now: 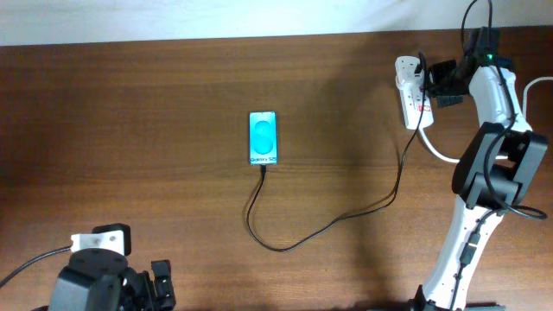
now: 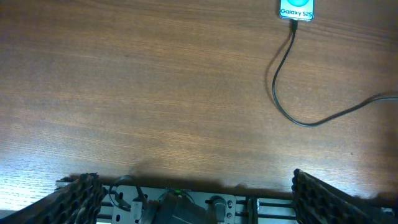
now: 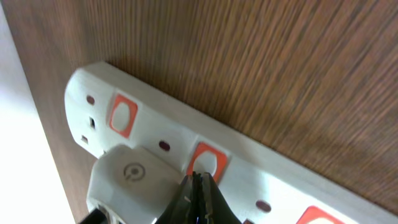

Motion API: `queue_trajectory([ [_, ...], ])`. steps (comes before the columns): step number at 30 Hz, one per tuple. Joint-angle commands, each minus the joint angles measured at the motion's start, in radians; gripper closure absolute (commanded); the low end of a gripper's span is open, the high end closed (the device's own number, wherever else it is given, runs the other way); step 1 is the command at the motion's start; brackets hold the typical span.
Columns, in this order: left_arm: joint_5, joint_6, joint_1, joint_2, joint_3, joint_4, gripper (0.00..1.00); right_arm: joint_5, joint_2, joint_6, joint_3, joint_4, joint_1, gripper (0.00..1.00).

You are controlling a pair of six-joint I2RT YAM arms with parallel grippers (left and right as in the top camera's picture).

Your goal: Plug charger to phone and switch on socket

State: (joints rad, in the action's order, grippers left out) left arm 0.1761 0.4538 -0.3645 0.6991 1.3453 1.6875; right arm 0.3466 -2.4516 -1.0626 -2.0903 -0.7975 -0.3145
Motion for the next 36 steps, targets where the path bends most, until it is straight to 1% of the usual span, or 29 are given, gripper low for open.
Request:
queue_trajectory([
  [1,0.005,0.005,-0.004,-0.005,-0.003,0.0,0.0,0.071,0.002,0.01,0.001,0.032,-0.008,0.96],
  [6,0.005,0.005,-0.004,-0.005,-0.003,0.0,0.01,0.207,0.001,-0.035,0.002,0.047,-0.007,0.96],
  [8,0.005,0.005,-0.004,-0.005,-0.003,0.0,0.01,0.226,0.001,-0.035,0.002,0.042,-0.006,0.96],
  [13,0.005,0.005,-0.004,-0.005,-0.003,0.0,0.01,0.192,-0.007,-0.025,0.004,-0.061,-0.008,0.96],
  [19,0.005,0.005,-0.004,-0.005,-0.003,0.0,0.01,0.184,-0.007,-0.016,0.004,-0.006,-0.025,0.96],
  [23,0.005,0.005,-0.004,-0.005,-0.003,0.0,0.01,0.183,-0.008,-0.016,0.004,0.004,-0.053,0.96],
  [30,0.005,0.005,-0.004,-0.005,-0.003,0.0,0.01,0.185,-0.017,-0.015,0.006,0.017,-0.046,0.96],
  [36,0.005,0.005,-0.004,-0.005,-0.003,0.0,0.01,0.236,-0.063,-0.008,0.009,0.045,-0.045,0.96],
])
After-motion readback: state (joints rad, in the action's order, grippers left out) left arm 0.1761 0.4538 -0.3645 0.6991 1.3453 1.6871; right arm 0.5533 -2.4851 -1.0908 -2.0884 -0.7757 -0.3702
